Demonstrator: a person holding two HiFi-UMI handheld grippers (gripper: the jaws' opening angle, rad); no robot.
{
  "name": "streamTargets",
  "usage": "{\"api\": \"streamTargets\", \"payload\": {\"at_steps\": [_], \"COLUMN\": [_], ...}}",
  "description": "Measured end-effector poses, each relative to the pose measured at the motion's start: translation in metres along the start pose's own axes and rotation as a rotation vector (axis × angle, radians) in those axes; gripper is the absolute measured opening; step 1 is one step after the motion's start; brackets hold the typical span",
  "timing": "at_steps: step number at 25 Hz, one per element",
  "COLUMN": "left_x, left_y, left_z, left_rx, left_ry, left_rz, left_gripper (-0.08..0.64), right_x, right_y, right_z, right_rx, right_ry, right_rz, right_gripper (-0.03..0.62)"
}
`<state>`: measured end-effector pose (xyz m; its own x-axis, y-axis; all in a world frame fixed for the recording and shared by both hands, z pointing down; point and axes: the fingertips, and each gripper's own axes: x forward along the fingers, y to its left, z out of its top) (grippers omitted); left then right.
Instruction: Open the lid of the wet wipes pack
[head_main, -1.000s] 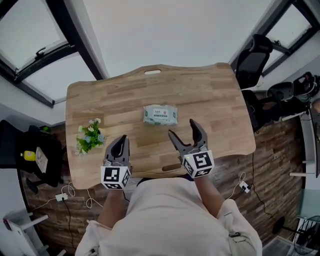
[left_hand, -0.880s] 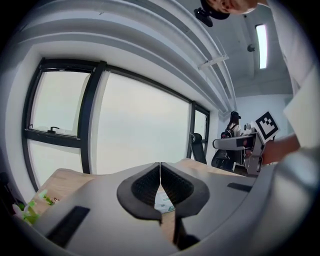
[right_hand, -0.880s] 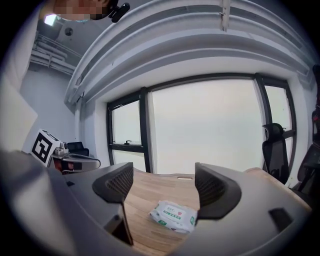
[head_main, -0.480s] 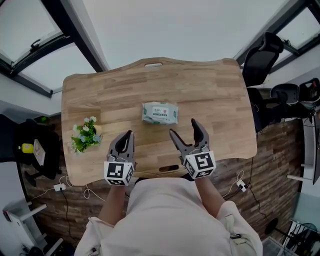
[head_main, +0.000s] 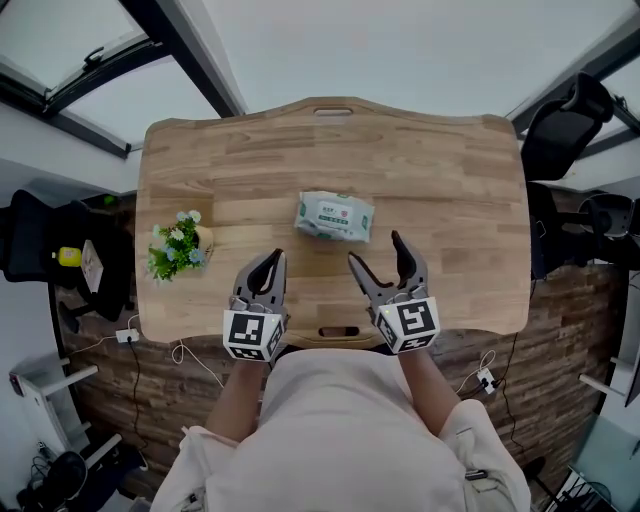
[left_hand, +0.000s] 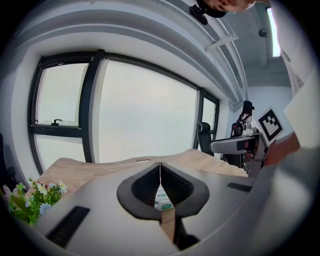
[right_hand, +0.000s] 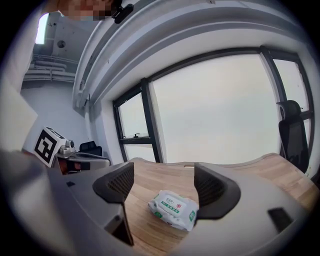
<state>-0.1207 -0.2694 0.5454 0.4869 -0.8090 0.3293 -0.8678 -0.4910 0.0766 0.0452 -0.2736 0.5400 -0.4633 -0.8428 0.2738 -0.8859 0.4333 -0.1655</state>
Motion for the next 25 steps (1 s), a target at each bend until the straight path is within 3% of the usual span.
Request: {"api": "streamTargets", "payload": {"at_steps": [25], "left_x": [0.049], "left_y": [-0.008], "left_z": [-0.054], "left_rx": [0.031], "left_ry": [0.152], "left_rz": [-0.114], "left_gripper": [0.021], "right_x": [0.046], "right_y": [-0.001], "right_z": [-0.06], "right_rx": [-0.076], "right_ry": [0.162], "right_rz": [0.001], "right_gripper": [0.356]}}
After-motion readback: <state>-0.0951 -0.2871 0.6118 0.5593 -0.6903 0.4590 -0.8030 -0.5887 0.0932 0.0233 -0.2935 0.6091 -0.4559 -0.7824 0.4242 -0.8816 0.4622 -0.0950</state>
